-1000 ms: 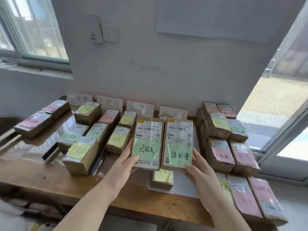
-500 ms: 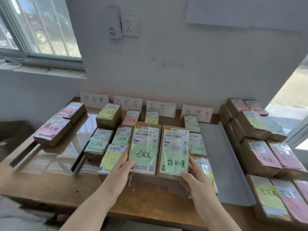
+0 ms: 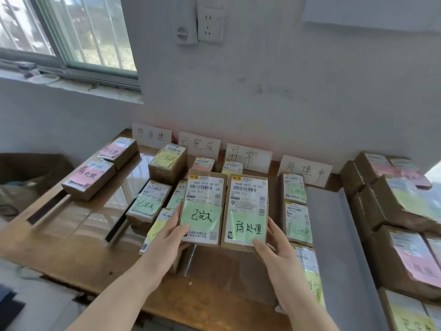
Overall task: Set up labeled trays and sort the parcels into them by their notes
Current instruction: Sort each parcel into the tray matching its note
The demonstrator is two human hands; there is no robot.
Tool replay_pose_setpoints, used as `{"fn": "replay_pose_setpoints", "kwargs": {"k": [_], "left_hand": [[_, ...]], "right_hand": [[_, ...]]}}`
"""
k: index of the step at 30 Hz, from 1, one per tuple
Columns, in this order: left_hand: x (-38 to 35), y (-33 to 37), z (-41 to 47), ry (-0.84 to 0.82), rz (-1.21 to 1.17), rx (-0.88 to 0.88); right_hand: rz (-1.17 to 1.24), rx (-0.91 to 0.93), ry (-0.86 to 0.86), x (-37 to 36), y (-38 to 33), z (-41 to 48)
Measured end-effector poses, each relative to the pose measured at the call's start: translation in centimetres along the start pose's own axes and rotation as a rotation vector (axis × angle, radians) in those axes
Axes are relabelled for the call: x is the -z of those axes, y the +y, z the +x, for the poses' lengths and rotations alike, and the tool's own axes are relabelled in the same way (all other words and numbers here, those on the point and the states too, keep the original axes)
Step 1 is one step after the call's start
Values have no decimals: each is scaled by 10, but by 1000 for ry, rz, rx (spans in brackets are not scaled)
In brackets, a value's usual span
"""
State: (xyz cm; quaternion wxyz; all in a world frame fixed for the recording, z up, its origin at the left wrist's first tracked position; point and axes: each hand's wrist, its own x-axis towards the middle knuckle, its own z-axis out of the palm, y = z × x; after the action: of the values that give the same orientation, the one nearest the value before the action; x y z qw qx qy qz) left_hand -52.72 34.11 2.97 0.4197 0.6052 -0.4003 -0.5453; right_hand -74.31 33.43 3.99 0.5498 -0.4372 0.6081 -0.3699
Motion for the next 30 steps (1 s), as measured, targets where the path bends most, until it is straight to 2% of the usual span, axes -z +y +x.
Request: {"fn": "replay_pose_setpoints", "kwargs": {"k": [7,12,15,23,30], "left_hand": [[-22,17,25,71,21,-3],[-3,10,32,191,3,22],[10,12,35,210,6,40],[61,10,58,81,1,-23],[156,5,80,-48,-5,-18]], "right_hand": [[35,38,-52,20,-8,51],[58,61,-132,1,-11,68],[54,77,-147,-13,-14,73],[18,101,-49,-68,-21,75],[128,74,105,-162,-27,57]]}}
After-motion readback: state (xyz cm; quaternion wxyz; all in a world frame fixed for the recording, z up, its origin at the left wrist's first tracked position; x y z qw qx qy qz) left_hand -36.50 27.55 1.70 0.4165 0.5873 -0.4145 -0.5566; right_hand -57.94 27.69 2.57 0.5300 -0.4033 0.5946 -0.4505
